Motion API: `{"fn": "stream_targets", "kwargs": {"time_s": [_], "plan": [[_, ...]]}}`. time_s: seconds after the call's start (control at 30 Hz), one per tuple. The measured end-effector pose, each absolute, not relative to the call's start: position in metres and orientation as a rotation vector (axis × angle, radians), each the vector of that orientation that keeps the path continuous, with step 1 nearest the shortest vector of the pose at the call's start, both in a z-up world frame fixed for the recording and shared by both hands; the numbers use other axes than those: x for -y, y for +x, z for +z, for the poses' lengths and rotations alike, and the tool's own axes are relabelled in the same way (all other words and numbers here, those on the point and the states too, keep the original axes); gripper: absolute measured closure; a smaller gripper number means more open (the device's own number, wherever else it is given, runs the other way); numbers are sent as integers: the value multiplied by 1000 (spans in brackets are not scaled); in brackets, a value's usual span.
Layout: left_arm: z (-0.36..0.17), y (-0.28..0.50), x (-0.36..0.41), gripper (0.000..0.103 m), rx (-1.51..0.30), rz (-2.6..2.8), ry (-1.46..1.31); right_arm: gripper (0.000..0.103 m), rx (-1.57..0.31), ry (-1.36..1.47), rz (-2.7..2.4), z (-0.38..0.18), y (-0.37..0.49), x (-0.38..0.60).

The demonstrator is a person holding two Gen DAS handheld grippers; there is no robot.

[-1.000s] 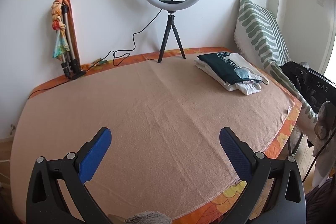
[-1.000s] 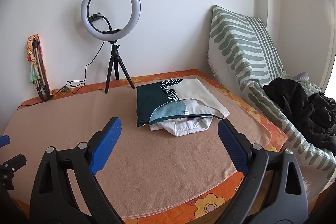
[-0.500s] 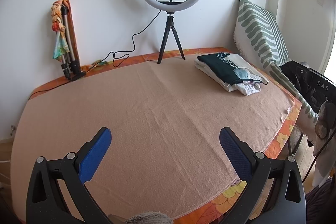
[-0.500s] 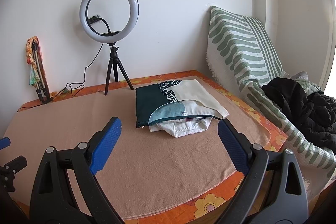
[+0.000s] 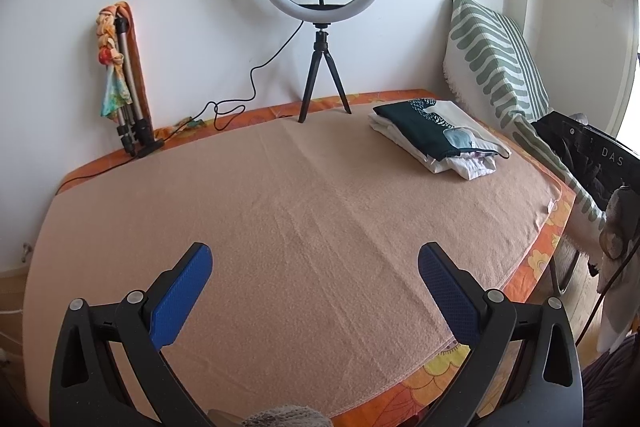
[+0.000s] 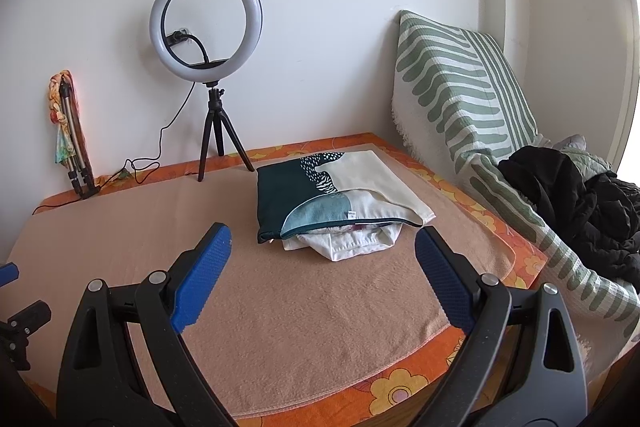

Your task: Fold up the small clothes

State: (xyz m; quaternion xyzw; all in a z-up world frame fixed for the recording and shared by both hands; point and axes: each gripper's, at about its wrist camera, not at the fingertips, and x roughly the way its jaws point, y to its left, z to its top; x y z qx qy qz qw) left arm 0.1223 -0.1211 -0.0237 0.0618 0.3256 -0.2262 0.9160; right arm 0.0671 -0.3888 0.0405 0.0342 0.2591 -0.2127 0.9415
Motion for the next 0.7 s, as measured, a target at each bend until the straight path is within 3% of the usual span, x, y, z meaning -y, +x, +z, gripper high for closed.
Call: {"fn": "stream_targets", "kwargs": {"time_s": [0.7], "plan": [[-17,114,118,1,-608,-463,138,8,-539,81,-430,35,67,386]]}}
